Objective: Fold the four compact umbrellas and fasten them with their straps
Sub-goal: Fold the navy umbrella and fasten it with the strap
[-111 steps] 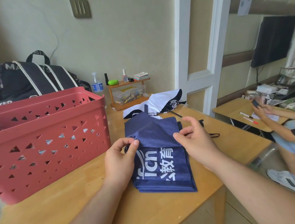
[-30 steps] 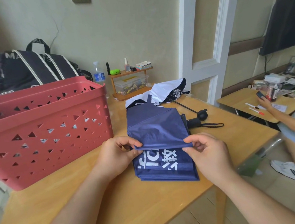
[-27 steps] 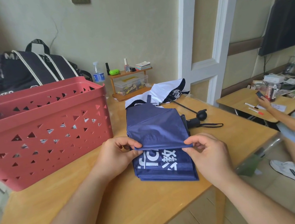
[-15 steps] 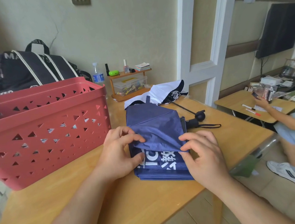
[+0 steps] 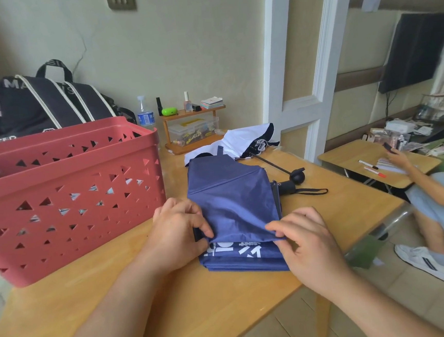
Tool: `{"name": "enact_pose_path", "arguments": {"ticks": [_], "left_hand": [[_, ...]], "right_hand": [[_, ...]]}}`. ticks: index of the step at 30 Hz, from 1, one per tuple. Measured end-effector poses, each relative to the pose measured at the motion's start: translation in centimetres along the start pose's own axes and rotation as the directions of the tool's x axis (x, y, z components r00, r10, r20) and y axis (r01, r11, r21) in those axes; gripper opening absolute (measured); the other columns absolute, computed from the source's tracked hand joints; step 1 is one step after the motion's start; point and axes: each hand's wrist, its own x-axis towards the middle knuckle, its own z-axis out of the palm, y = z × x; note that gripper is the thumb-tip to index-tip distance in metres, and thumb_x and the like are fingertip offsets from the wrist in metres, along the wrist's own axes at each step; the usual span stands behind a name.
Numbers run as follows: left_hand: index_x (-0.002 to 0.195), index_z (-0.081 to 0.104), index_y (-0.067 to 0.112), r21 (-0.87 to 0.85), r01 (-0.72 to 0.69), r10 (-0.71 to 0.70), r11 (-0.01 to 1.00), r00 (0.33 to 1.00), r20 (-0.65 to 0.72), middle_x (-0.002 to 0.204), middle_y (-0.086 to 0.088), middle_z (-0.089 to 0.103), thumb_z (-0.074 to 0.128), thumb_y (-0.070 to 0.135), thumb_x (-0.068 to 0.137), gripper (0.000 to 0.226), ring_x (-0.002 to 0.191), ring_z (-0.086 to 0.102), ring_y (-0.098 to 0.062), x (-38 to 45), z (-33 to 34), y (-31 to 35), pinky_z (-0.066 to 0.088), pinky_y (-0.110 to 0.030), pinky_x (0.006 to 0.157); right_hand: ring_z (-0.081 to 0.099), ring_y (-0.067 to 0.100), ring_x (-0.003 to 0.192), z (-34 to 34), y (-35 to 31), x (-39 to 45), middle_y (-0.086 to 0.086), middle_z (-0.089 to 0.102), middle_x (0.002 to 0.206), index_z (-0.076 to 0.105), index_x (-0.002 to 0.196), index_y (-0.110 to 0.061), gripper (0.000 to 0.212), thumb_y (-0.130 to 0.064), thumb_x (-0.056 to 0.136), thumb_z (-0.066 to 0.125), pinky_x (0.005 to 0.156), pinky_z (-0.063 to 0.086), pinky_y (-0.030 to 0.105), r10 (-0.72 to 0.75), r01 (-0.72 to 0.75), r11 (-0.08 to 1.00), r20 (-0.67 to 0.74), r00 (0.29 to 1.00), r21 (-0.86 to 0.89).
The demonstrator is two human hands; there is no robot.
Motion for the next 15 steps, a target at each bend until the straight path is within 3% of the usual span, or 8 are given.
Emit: {"name": "enact_pose_path", "arguments": {"ticks": [4,6,8,12,15], "left_hand": [[0.067,0.071,0.044,-0.028,-0.015,0.016,0.999,0.999,0.048,0.095,0.027,0.06,0.082,0.03,0.061,0.018,0.106,0.038,0.004,-0.2,-0.5,0.1,0.024,-0.022,0.091],[0.063,0.069,0.039,-0.018,-0.017,0.018,1.0,0.999,0.048,0.097,0.027,0.06,0.069,0.033,0.064,0.005,0.104,0.039,0.002,-0.3,-0.5,0.4,0.026,-0.029,0.09],[0.067,0.07,0.031,-0.004,-0.027,0.028,1.0,0.999,0.019,0.099,0.028,0.061,0.058,0.034,0.069,0.012,0.104,0.043,-0.008,0.3,-0.5,1.3,0.028,-0.036,0.092],[0.098,0.075,0.035,-0.151,-0.055,0.06,0.987,0.998,0.029,0.112,0.022,0.066,0.048,0.025,0.083,0.032,0.112,0.057,-0.011,3.1,0.3,5.5,0.043,-0.033,0.098],[0.136,0.062,0.033,0.047,-0.116,0.101,0.992,0.966,0.239,0.138,0.009,0.058,0.042,0.015,0.097,0.048,0.123,0.052,-0.023,4.6,2.6,6.5,0.047,-0.041,0.102]], "right_hand": [[0.052,0.019,0.098,0.3,0.2,-0.2,-0.016,0.062,0.092,0.081,0.102,-0.022,0.036,0.005,0.078,0.08,0.079,0.053,0.042,-0.011,0.01,1.0,0.082,0.997,0.013],[0.051,0.017,0.099,0.4,0.2,-0.1,-0.019,0.06,0.092,0.081,0.102,-0.026,0.035,0.002,0.081,0.078,0.08,0.053,0.044,0.002,-0.005,1.0,0.133,0.991,0.025],[0.051,0.015,0.099,0.6,0.3,0.0,-0.021,0.059,0.091,0.081,0.1,-0.03,0.032,-0.003,0.083,0.076,0.082,0.053,0.044,0.002,-0.009,0.999,0.18,0.984,0.036],[0.05,0.011,0.1,0.7,0.2,0.4,-0.023,0.056,0.089,0.081,0.096,-0.034,0.027,-0.011,0.085,0.071,0.084,0.051,0.044,0.0,-0.011,0.999,0.246,0.969,0.045],[0.049,0.01,0.096,0.4,0.1,0.4,-0.024,0.055,0.086,0.08,0.094,-0.036,0.026,-0.019,0.086,0.063,0.083,0.051,0.043,0.034,-0.051,0.997,0.281,0.959,0.053]]}}
